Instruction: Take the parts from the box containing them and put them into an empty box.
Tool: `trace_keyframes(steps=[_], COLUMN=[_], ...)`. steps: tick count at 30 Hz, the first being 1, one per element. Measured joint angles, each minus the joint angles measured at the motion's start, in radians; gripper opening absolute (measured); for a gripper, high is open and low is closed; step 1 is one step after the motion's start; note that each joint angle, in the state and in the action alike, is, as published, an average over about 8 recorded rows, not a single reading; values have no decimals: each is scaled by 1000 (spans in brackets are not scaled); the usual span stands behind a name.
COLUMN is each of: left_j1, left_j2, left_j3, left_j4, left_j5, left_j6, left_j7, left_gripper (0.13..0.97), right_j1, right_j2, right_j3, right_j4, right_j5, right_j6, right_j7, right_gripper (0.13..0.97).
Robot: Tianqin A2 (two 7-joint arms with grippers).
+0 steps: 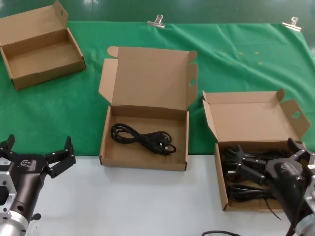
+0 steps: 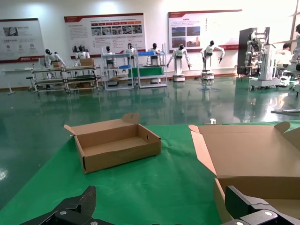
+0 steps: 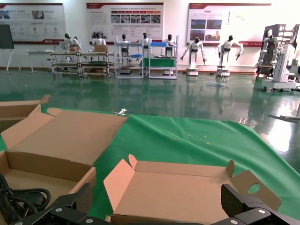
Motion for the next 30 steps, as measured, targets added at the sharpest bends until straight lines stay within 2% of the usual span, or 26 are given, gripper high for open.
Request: trace_keyframes(steps=[30], left_j1=[0], left_j2=[0], left_j3=[0], left_j4=[0], left_j5=[0], left_j6=[0], left_j7=[0], left_gripper=[966], right_j1=[0], right_j2=[0], right_j3=[0], right_j4=[0], right_j5=[0], right_j6=[0], right_j7=[0], right_gripper=[966])
